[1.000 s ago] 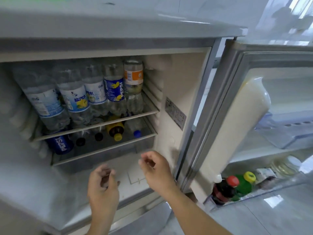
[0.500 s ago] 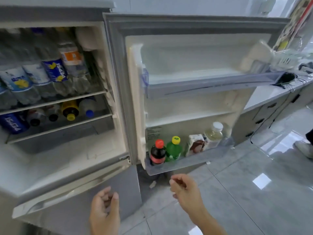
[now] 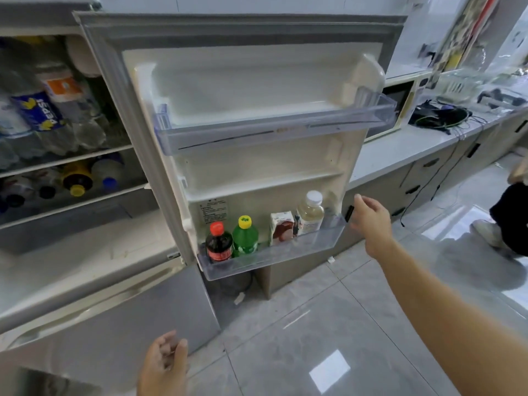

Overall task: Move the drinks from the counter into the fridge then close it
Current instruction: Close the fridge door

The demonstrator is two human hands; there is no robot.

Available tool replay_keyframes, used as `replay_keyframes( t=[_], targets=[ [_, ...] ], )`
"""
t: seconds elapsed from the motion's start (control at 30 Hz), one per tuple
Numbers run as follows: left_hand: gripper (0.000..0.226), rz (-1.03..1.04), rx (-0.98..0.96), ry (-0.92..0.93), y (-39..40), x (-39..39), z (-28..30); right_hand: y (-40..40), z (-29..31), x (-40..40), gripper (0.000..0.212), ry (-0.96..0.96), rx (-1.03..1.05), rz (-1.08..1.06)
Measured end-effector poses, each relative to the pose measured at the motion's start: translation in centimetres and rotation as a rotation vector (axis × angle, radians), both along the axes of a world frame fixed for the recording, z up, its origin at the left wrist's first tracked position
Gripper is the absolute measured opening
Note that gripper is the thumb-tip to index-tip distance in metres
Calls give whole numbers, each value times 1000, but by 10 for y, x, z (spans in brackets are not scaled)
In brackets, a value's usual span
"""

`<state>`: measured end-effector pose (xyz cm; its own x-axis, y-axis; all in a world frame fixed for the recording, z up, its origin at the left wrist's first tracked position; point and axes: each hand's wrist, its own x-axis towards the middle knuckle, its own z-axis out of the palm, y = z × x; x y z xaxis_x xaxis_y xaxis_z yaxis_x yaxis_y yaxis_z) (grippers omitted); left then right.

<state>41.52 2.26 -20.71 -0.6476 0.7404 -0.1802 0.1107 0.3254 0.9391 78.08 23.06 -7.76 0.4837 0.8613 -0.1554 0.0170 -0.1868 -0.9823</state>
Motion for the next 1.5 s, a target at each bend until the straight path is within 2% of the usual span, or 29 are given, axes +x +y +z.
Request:
replay_keyframes(
  t=[0.23,0.43,0.57,0.77,0.9,1.03,1.2,1.3,1.5],
  targets=[
    [19,8,5,-30,-3,27,14,78,43,20,60,128,20,95],
    [19,12,111,-32,-10,100,47,105,65,32,80,207,13,188],
    [22,34,155,-45,-20,145,64,122,80,39,84,221,16,307],
    [17,12,181,-24,-21,179,91,122,76,33,82,233,70,308],
    [19,-21,202,-48,-20,196,101,92,71,33,85,239,79,272],
    [21,-93,202,-65,-26,214,109,43,62,32,76,230,149,193],
    [20,-205,229,-10,-54,227,119,-43,46,21,49,134,304,86],
    [21,-254,262,18,-80,223,126,-102,36,5,44,44,441,40],
    [28,-248,373,71,-146,201,130,-217,30,-44,41,-65,653,154]
  ],
)
